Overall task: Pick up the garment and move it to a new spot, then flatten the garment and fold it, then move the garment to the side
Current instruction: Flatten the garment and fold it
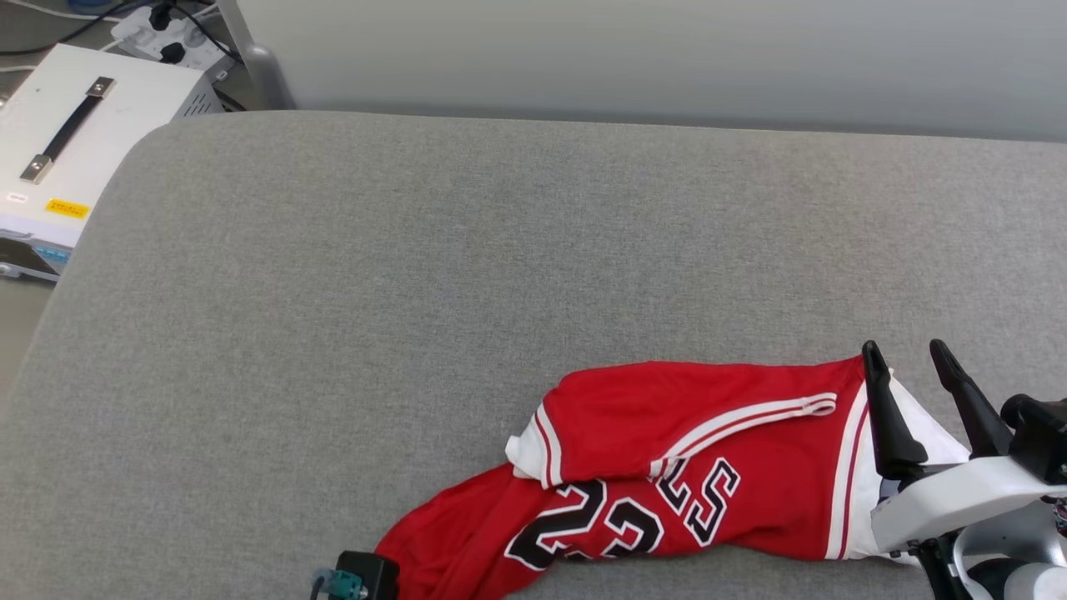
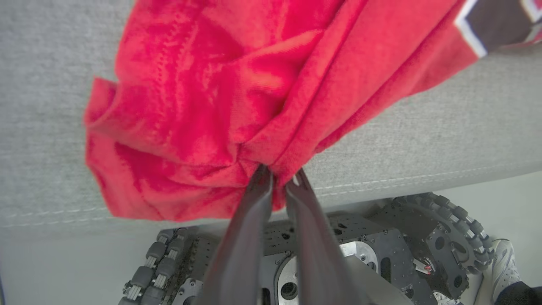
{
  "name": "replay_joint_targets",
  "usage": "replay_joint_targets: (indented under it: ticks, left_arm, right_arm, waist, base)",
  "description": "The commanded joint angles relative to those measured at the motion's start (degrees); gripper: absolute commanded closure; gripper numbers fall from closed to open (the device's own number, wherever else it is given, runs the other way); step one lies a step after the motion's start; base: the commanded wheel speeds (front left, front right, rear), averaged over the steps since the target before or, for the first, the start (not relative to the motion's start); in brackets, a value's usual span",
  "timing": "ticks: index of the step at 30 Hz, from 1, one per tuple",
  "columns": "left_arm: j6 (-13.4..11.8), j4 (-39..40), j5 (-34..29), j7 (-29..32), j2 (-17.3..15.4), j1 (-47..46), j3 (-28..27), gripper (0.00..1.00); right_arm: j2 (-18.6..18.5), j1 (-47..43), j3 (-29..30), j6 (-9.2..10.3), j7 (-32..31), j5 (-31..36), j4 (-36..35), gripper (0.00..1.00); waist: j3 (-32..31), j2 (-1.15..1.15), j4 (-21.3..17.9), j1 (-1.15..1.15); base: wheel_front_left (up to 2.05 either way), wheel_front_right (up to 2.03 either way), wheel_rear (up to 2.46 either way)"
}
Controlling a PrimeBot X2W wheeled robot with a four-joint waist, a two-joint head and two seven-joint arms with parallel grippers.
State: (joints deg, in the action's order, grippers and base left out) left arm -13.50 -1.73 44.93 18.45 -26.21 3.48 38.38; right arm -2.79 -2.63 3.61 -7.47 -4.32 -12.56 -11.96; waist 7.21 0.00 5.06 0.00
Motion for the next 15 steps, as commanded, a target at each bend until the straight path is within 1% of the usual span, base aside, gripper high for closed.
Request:
replay_joint_targets:
  ticks: [1, 5, 7, 10, 13, 15]
  left_arm:
    - [0.71, -0.57, -0.7, -0.88, 0.56, -1.4, 0.14, 0.0]
    - [0.59, -0.67, -3.65, -5.65, 0.93, -4.13, -0.84, 0.0]
    - [-0.55, -0.24, -5.71, -8.89, 0.99, -5.45, -1.89, 0.0]
    - [-1.04, 1.0, -7.65, -11.44, 1.17, -6.87, -2.18, 0.0]
    - [-0.8, 2.54, -9.72, -12.75, 0.95, -8.99, -1.81, 0.0]
    - [0.49, 3.36, -10.5, -12.28, 0.78, -10.76, -0.87, 0.0]
  right_arm:
    - [-0.1, -0.71, 0.13, -0.02, -0.3, 0.28, -0.54, 0.0]
    - [-0.1, -1.34, 0.4, -0.02, -1.08, 0.37, -1.18, 0.0]
    - [-0.1, -1.6, 0.42, -0.02, -1.35, 0.32, -1.38, 0.0]
    - [-0.1, -1.93, 0.3, -0.02, -1.66, 0.14, -1.7, 0.0]
    - [-0.1, -2.18, 0.44, -0.02, -1.83, -0.1, -1.99, 0.0]
    - [-0.1, -2.29, 0.57, -0.02, -1.97, -0.21, -2.25, 0.0]
  waist:
    - [-0.75, 0.0, 0.5, 0.0]
    - [-1.79, 0.0, 0.78, 0.0]
    - [-2.47, 0.0, 0.74, 0.0]
    - [-2.92, 0.0, 0.48, 0.0]
    - [-3.03, 0.0, 0.09, 0.0]
    - [-2.91, 0.0, -0.18, 0.0]
  base:
    - [0.0, 0.0, 0.0]
    - [0.0, 0.0, 0.0]
    - [0.0, 0.0, 0.0]
    - [0.0, 0.0, 0.0]
    - [0.0, 0.0, 0.0]
    - [0.0, 0.0, 0.0]
